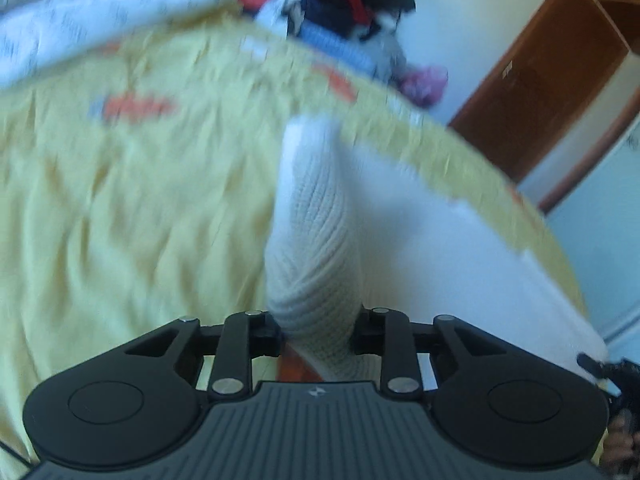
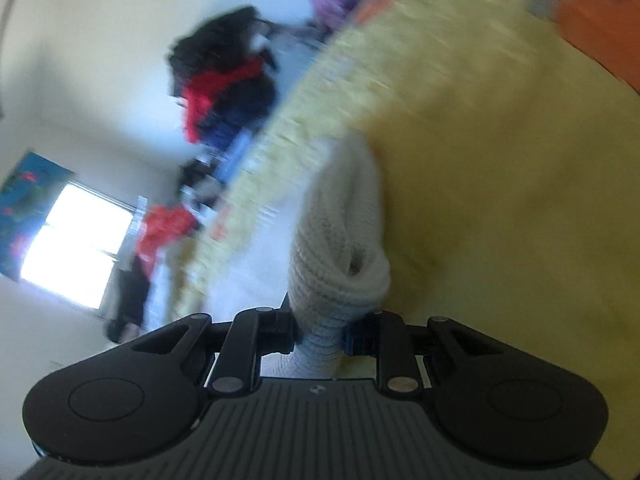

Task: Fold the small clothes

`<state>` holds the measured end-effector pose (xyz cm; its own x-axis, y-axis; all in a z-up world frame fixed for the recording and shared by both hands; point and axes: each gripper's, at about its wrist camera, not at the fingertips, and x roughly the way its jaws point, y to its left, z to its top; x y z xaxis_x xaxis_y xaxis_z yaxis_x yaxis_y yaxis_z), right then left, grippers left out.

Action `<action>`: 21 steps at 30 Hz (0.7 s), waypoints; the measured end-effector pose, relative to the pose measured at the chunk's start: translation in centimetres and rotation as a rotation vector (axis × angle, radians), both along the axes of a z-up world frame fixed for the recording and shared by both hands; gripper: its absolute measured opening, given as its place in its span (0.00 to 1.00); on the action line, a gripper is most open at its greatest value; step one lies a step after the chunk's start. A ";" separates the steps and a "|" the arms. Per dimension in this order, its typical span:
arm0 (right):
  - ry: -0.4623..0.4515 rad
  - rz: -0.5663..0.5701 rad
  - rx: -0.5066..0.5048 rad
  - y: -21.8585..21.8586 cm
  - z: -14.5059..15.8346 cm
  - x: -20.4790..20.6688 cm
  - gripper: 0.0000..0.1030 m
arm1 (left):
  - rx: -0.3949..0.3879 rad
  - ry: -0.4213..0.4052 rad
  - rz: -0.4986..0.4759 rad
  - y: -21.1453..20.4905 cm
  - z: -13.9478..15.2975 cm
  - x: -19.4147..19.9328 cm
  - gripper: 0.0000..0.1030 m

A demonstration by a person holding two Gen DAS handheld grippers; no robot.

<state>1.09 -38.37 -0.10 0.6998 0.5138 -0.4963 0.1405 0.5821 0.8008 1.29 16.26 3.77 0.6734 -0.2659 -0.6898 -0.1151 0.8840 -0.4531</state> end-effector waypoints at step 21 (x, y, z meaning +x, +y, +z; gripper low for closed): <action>-0.117 0.187 -0.534 3.3 6.0 16.6 0.58 | 0.471 -0.115 -0.118 -3.2 5.7 13.0 0.77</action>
